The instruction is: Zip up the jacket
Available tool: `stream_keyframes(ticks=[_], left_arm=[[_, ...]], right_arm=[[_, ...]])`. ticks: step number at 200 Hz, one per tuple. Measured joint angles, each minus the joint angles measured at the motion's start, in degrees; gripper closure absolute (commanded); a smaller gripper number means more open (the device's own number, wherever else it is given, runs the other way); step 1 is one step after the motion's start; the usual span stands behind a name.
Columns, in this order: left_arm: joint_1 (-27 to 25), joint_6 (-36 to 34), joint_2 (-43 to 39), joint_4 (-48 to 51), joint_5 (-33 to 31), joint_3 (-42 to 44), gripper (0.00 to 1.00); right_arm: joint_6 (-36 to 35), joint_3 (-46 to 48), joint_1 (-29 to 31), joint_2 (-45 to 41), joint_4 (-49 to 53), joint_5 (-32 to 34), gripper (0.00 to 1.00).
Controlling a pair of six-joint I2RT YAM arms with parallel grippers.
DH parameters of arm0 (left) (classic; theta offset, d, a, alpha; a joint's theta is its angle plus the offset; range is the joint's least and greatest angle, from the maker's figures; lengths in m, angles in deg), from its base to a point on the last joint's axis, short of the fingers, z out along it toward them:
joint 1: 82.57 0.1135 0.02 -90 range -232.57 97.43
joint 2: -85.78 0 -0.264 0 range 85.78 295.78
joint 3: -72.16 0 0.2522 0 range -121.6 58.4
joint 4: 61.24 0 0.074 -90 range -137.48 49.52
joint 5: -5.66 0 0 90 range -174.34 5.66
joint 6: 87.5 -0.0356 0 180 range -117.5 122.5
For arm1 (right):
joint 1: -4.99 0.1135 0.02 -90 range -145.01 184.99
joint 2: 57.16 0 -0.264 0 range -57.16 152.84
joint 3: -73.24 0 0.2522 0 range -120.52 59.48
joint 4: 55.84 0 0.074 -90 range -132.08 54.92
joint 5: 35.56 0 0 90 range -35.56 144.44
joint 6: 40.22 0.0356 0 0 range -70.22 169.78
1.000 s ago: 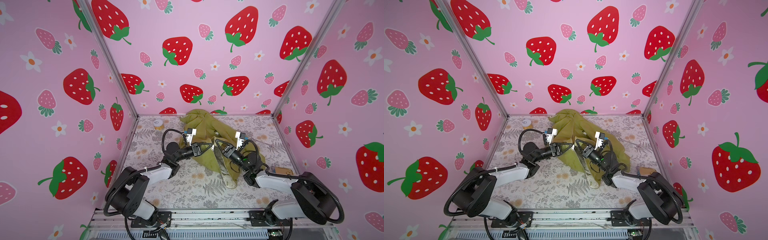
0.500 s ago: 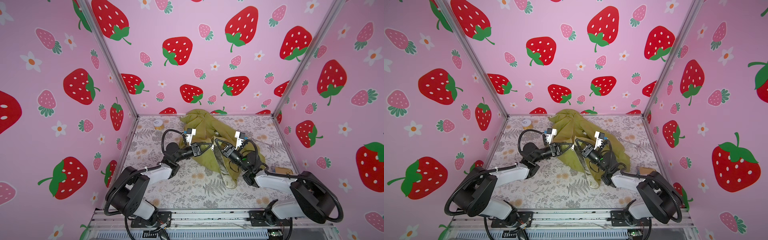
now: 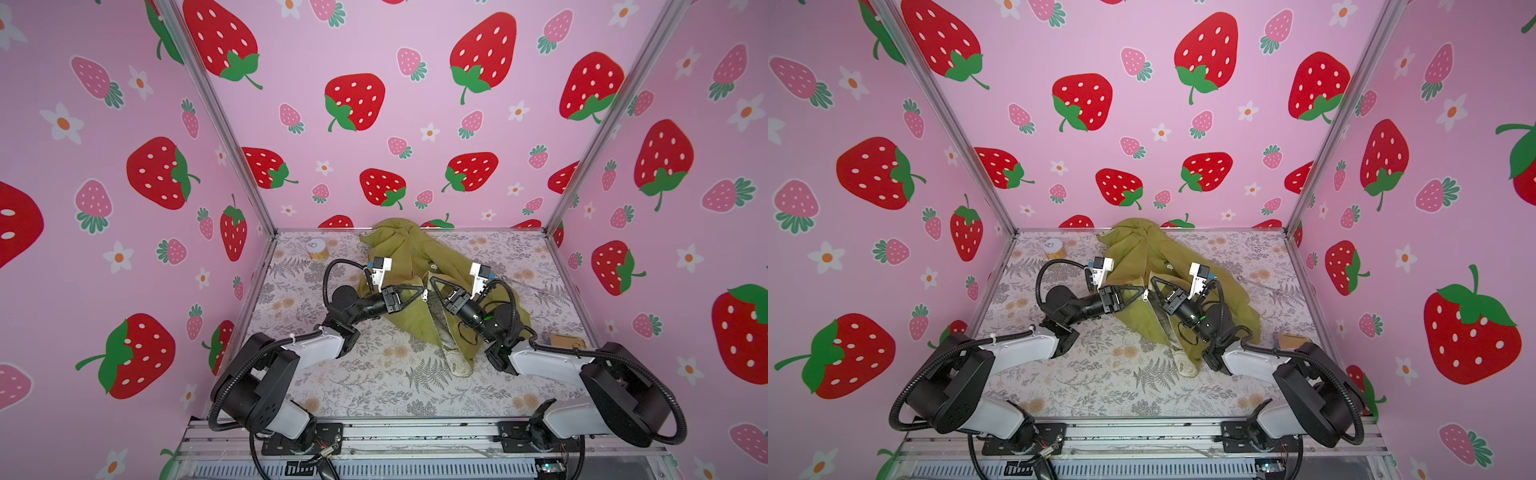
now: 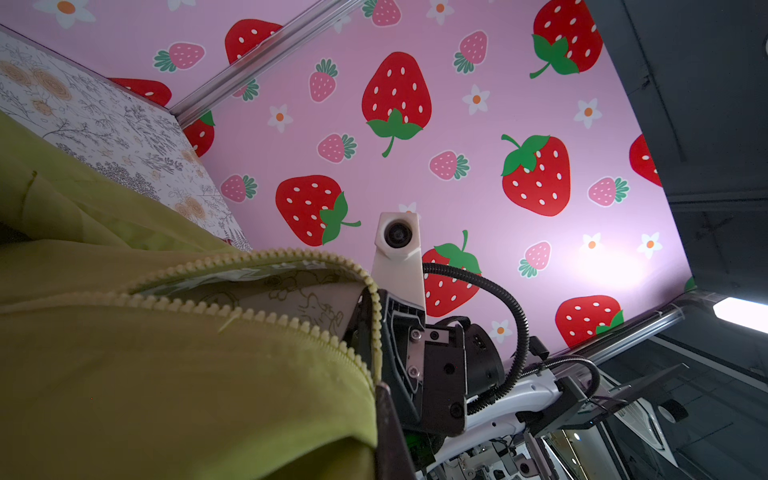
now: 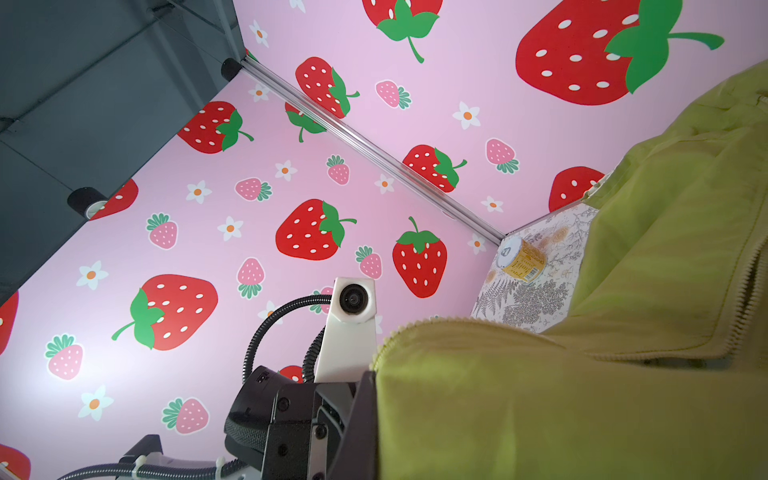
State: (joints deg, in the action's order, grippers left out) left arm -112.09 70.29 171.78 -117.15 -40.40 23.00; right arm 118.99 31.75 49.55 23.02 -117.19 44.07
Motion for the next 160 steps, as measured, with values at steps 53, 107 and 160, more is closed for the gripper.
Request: stream_keyframes(ticks=[53,107,160], left_arm=[[0.0,0.94,1.16,-1.33,-0.04,0.0,1.0],[0.04,1.49,1.4,-2.34,-0.26,0.0,1.0],[0.04,1.6,1.4,-2.54,-0.31,0.0,1.0]], right_arm=[[-0.07,0.0,0.57,0.0,0.61,0.74,1.0],[-0.28,0.0,0.92,0.0,0.79,1.2,1.0],[-0.52,0.0,1.16,-0.02,1.11,1.79,1.0]])
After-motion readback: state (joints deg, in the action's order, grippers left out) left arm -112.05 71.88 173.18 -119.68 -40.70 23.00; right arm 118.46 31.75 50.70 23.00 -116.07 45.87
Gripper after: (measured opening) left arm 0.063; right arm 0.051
